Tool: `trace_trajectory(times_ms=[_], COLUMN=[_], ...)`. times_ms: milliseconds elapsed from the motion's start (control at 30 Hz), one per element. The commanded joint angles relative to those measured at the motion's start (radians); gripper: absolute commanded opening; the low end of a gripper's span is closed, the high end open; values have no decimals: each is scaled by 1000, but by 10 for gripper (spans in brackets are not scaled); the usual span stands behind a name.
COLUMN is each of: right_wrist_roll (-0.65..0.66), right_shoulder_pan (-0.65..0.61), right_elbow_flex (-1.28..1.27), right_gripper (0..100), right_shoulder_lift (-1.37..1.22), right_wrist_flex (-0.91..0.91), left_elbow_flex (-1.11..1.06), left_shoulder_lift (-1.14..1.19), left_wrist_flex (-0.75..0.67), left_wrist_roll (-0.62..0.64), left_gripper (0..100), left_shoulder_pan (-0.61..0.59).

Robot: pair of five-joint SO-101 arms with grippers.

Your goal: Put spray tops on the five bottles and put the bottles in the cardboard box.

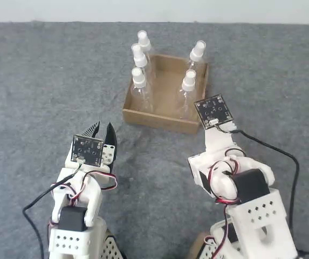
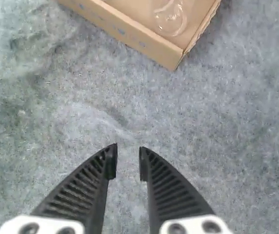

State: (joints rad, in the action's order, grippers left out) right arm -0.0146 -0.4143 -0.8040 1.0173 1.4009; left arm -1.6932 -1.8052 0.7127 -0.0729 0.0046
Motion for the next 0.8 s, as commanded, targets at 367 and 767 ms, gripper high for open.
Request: trace_trajectory(times_ms=[367,767], right_wrist_roll=[5,15], right_shoulder_pan=[142,145], right_elbow_flex=[-115,-290], right_gripper=[6,6], right_shoulder_lift=[272,568], right_wrist_flex=[-73,-79], left_elbow_flex=[8,8], left_shoulder_lift=[-14,-12], left_wrist_flex=[-32,-32], left_wrist_roll=[-8,-8], left_gripper=[87,87], left_shoulder_pan=[-6,-6])
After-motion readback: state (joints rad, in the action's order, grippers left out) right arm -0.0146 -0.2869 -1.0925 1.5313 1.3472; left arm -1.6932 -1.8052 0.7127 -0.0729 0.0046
